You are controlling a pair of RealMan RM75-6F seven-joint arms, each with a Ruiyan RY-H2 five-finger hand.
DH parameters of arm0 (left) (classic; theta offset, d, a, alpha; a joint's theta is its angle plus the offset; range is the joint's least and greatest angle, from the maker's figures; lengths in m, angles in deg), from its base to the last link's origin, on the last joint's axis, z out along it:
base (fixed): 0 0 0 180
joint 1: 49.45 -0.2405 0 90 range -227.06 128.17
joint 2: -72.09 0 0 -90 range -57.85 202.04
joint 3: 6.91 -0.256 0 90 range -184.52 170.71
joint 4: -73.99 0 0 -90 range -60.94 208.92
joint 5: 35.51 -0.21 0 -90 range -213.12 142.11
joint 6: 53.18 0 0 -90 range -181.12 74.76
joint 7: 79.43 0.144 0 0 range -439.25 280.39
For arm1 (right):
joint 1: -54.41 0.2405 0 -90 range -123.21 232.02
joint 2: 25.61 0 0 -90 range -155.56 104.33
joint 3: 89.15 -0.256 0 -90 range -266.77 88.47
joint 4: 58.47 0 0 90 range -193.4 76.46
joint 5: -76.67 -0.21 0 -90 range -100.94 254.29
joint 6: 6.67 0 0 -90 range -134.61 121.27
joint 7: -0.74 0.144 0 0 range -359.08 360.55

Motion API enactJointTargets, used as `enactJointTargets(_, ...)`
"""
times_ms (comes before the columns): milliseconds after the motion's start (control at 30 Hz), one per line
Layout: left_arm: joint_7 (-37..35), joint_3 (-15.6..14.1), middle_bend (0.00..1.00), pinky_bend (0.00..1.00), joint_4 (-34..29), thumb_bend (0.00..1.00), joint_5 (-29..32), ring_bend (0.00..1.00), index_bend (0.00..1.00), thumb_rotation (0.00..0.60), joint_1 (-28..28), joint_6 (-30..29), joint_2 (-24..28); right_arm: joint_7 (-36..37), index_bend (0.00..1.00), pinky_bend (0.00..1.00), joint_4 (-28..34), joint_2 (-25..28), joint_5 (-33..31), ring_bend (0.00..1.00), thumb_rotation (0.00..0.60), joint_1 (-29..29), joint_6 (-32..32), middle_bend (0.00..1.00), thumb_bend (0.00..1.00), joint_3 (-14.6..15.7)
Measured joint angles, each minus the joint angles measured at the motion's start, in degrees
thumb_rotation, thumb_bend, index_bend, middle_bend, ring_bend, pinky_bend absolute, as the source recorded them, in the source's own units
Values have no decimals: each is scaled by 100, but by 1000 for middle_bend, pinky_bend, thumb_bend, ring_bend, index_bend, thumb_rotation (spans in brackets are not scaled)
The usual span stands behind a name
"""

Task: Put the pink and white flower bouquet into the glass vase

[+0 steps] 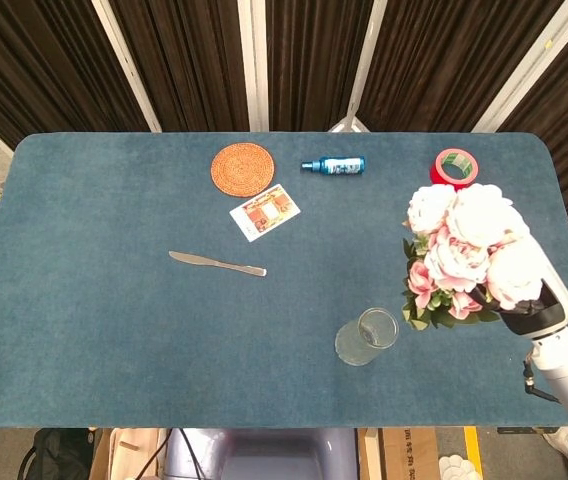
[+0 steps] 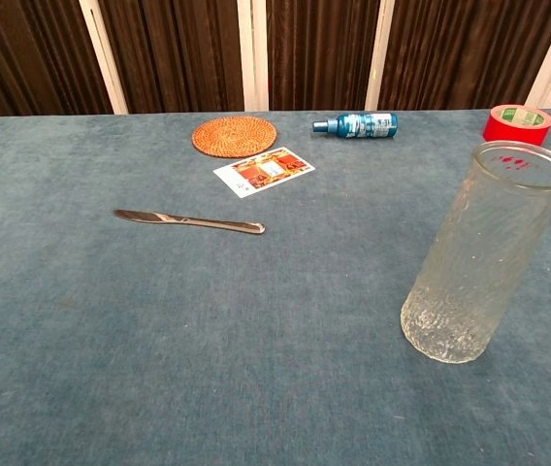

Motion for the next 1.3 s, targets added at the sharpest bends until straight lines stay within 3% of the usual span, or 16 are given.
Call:
enactJointTargets(567,177,7,0,49,-27,215,30,0,74,600,29,42,-48,-593,523,112,-152,-721,-196,412,600,657,40,408,283,860)
enactJointTargets(1300,330,7,0,49,-46,215,53,0,74,600,67,105,-83,-815,524,112,-714,-1471,-329,412,600,1189,241,408,283,1600)
